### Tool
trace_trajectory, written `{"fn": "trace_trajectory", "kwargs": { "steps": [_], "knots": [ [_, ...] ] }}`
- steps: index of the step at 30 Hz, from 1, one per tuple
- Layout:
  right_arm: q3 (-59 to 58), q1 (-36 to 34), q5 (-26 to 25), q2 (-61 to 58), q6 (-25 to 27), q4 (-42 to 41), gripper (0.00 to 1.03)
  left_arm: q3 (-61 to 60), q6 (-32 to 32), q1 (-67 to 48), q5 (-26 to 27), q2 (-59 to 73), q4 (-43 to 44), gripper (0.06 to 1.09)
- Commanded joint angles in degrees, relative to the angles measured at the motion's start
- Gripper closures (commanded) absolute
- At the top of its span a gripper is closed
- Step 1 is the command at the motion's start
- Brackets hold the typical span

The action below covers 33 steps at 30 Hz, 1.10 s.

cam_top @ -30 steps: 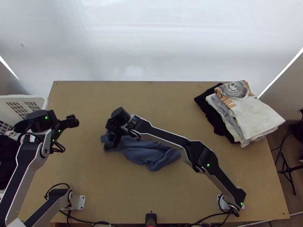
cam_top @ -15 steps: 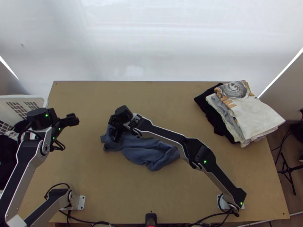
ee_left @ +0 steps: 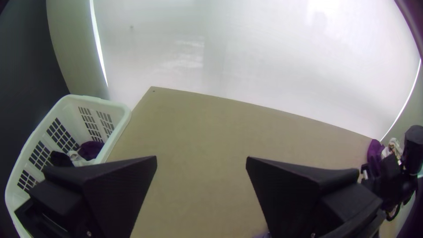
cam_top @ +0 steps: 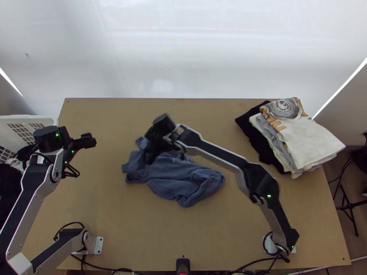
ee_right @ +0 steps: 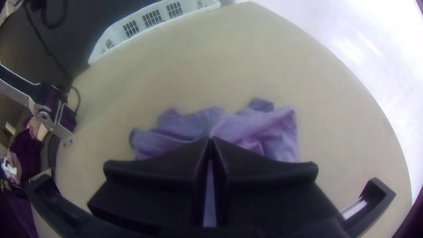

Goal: Fold the t-shirt

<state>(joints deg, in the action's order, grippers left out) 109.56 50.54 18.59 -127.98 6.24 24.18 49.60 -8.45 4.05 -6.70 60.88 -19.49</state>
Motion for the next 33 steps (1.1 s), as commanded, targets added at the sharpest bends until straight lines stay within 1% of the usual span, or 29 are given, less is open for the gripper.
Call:
{"fn": "trace_trajectory", "kwargs": {
  "steps": [1, 9, 15, 18, 19, 20, 21, 22, 23, 25, 28, 32, 33],
  "knots": [
    [-9.7, -5.2, 4.7, 13.5, -4.2, 5.1, 1.0, 1.3, -0.3, -0.1, 0.0, 1.8, 1.2, 0.1],
    [-19.0, -10.7, 5.8, 21.0, -4.9, 15.1, 1.0, 3.6, -0.3, -0.1, 0.1, 4.2, 1.6, 0.1],
    [-23.5, -11.4, 5.9, 22.3, -4.9, 25.6, 1.0, 5.8, -0.3, -0.3, 0.2, 6.3, 1.6, 0.1],
    [-26.6, -11.2, 5.9, 22.3, -5.0, 26.9, 1.0, 6.4, -0.3, -0.7, 0.2, 7.0, 1.6, 0.1],
    [-27.2, -11.1, 5.9, 22.3, -5.1, 27.1, 0.92, 6.6, -0.3, -0.9, 0.2, 7.1, 1.6, 0.1],
    [-27.5, -11.1, 5.9, 22.3, -5.2, 27.3, 0.69, 6.6, -0.3, -1.1, 0.1, 7.1, 1.6, 0.1],
    [-27.3, -10.9, 5.8, 22.3, -5.4, 27.5, 0.43, 6.7, -0.3, -1.1, 0.1, 7.1, 1.6, 0.1],
    [-26.8, -10.7, 5.7, 22.4, -5.4, 27.6, 0.2, 6.9, -0.3, -1.2, 0.2, 7.2, 1.6, 0.1],
    [-25.7, -10.5, 4.7, 22.7, -5.4, 27.8, 0.15, 7.0, -0.2, -1.2, 0.2, 7.2, 1.6, 0.1],
    [-22.7, -9.9, 2.7, 23.8, -5.9, 27.8, 0.15, 7.2, -0.1, -1.2, 0.1, 7.2, 1.5, 0.1],
    [-18.2, -8.3, 2.5, 25.7, -5.8, 26.2, 0.15, 7.2, 0.2, -1.2, 0.1, 7.1, 1.3, 0.1],
    [-13.1, -4.2, 2.5, 25.0, -4.6, 23.5, 0.16, 7.2, 0.2, -1.1, 0.1, 7.1, 1.1, 0.1],
    [-12.2, -3.3, 2.5, 24.5, -4.0, 22.8, 0.21, 7.2, 0.2, -1.1, 0.1, 7.1, 1.1, 0.1]
  ]
}}
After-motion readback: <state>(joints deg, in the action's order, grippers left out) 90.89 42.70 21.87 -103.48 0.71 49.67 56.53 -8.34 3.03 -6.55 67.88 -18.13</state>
